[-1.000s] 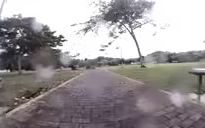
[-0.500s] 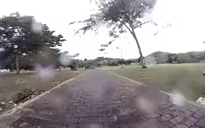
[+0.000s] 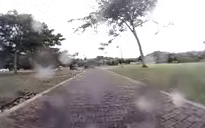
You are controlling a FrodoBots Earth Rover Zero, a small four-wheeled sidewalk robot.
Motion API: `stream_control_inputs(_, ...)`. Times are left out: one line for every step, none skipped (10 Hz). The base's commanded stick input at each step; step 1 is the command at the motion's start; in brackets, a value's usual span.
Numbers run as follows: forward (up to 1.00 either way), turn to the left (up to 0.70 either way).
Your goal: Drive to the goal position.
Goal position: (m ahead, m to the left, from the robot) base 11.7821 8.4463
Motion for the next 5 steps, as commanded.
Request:
stream_control_inputs(0.70,0.00)
stream_control_inputs(0.70,0.00)
stream_control_inputs(0.70,0.00)
stream_control_inputs(0.70,0.00)
stream_control_inputs(0.70,0.00)
